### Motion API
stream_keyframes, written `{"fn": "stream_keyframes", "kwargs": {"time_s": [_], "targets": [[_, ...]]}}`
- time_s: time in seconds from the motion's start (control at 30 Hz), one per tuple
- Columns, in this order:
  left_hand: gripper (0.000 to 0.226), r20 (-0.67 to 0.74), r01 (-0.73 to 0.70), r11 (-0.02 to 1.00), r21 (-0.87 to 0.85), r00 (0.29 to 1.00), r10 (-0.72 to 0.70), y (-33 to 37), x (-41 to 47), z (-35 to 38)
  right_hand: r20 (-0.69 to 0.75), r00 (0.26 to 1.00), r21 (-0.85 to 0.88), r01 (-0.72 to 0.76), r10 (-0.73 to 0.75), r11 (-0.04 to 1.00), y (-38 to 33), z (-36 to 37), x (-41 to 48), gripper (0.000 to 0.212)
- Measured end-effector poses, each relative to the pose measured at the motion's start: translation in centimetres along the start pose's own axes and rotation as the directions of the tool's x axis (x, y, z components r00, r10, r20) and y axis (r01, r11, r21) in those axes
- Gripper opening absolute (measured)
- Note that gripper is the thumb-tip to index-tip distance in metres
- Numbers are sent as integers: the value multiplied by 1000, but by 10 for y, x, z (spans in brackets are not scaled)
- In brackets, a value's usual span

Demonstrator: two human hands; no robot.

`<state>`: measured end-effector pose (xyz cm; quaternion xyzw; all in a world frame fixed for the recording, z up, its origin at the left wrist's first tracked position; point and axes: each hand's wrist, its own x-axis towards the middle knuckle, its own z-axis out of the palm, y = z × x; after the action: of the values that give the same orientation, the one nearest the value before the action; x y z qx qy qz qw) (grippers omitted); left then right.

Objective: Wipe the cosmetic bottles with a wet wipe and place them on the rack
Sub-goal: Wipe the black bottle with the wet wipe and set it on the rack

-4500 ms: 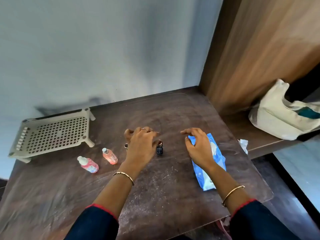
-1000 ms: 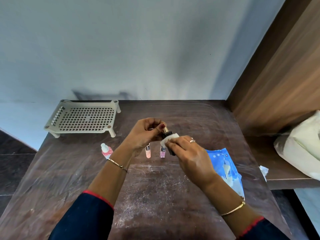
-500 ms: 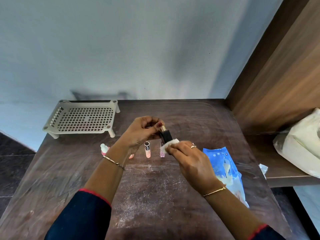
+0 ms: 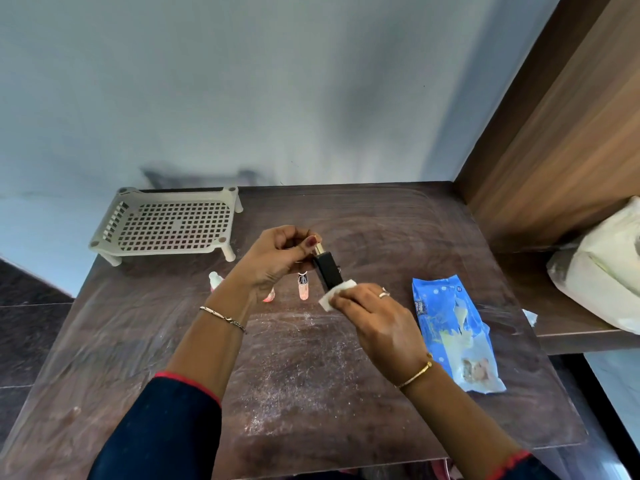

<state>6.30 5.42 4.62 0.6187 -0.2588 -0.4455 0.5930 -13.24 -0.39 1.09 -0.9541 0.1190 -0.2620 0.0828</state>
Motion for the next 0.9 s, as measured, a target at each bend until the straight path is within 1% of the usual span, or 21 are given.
{"fn": "stream_keyframes", "kwargs": {"time_s": [0.1, 0.17, 0.23, 0.33, 0.4, 0.47, 0.53, 0.6, 0.63, 0.8, 0.83, 0.9], "targets": [[15, -2, 28, 999, -21, 1000, -28, 0, -2, -12, 36, 998, -20, -51, 52, 999, -10, 5, -14, 24], [12, -14, 18, 999, -29, 1000, -18, 2, -4, -18, 11, 996, -22, -93, 93, 995, -13, 9, -14, 29], [11, -36, 3, 999, -47, 999, -4, 4, -6, -24, -59, 988, -3, -145, 145, 989, -11, 10, -10, 24], [12, -31, -1, 1000, -10, 1000, 1, 4, -9, -30, -227, 941, 76, -238, 250, 968, -3, 5, 6, 24], [12, -14, 0, 1000, 31, 1000, 1, 2, -10, -29, -273, 932, 95, -221, 238, 971, -1, 3, 23, 22], [12, 1, -3, 999, 37, 1000, 3, -2, -11, -25, -227, 961, 77, -146, 160, 986, -5, 5, 38, 24], [13, 17, -1, 1000, 31, 1000, 1, -7, -12, -21, -123, 989, 30, -84, 87, 996, -10, 13, 45, 25], [12, 23, 15, 999, 36, 1000, -15, -13, -13, -18, -36, 998, -10, -55, 55, 998, -12, 24, 41, 28], [13, 21, 25, 999, 36, 999, -26, -18, -13, -17, -19, 999, -14, -46, 46, 999, -12, 29, 35, 29], [20, -57, 94, 995, -26, 994, -95, -50, -11, -22, 24, 1000, 63, -3, 2, 998, -6, 48, -22, 29], [22, -61, 98, 995, -29, 993, -99, -56, -11, -23, 22, 1000, 93, -10, 8, 996, -5, 51, -30, 28], [25, -36, 98, 995, -32, 994, -99, -65, -12, -22, -24, 997, 182, -67, 73, 981, -2, 57, -32, 24]]}}
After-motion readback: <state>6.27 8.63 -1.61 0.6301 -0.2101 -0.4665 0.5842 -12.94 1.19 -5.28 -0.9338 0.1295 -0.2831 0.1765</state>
